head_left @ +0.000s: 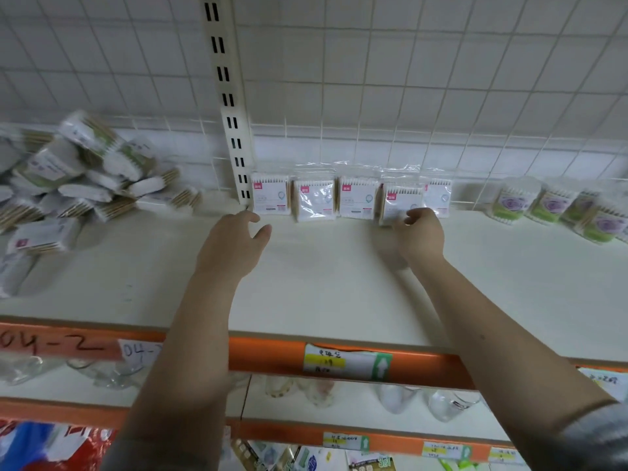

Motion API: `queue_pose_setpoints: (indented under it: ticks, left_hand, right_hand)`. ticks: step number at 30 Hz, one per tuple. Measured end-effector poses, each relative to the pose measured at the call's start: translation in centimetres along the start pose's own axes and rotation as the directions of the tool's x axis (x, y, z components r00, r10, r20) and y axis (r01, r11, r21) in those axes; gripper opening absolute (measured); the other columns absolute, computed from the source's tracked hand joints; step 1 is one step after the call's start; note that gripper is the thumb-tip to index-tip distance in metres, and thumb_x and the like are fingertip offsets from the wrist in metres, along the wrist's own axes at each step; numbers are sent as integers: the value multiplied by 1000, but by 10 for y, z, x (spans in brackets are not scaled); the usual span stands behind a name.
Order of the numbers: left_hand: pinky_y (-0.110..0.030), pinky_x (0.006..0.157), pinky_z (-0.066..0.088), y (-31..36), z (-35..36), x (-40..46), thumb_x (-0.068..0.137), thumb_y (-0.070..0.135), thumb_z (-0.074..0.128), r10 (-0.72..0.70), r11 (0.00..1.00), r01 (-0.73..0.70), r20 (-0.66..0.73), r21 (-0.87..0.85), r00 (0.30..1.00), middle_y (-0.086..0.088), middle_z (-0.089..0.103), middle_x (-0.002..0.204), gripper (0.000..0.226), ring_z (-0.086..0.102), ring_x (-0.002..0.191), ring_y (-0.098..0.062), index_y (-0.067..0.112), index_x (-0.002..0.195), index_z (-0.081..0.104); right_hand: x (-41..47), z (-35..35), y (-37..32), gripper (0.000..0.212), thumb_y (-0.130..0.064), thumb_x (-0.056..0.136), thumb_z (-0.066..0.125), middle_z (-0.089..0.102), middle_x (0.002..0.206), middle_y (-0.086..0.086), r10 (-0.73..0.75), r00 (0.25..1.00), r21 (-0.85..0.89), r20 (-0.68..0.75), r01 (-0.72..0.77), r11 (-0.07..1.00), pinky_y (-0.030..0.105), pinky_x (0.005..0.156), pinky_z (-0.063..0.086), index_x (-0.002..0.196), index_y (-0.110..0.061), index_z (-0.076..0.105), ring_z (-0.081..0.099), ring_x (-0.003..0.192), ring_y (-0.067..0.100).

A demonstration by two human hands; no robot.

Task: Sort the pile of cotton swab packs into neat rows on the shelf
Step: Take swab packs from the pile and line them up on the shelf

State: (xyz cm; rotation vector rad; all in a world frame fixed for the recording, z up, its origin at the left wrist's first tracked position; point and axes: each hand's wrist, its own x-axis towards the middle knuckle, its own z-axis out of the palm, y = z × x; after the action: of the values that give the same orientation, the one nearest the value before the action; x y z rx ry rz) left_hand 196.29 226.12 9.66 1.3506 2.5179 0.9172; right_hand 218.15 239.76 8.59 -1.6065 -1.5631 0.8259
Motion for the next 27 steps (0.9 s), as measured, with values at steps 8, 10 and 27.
queue_pose_setpoints:
  ticks: [8,10,27]
  left_hand:
    - [-33,93,38,-70,-63,17,93,34,52,25,999,-27,-54,-32,998,-6,57,127,36,53,113,-23,18,125,56]
    - [-33,94,39,-93,-82,24,92,33,53,47,998,-50,-62,-48,997,-4,57,127,34,53,115,-22,20,124,57]
    - [-38,89,51,-274,-220,44,93,34,54,119,969,-104,55,-224,991,2,60,117,26,57,106,-13,23,116,61]
  right_hand:
    - [-70,52,-47,40,-10,91,45,57,128,7,-89,986,-86,144,102,991,24,86,37,130,-7,50,54,114,24]
    - [-89,78,-63,40,-11,92,45,57,129,7,-123,981,-96,151,138,986,21,83,35,131,-8,50,54,115,23]
    - [-232,248,-162,37,-14,93,50,58,128,8,-141,973,-88,182,159,983,28,96,40,129,-7,53,53,118,22]
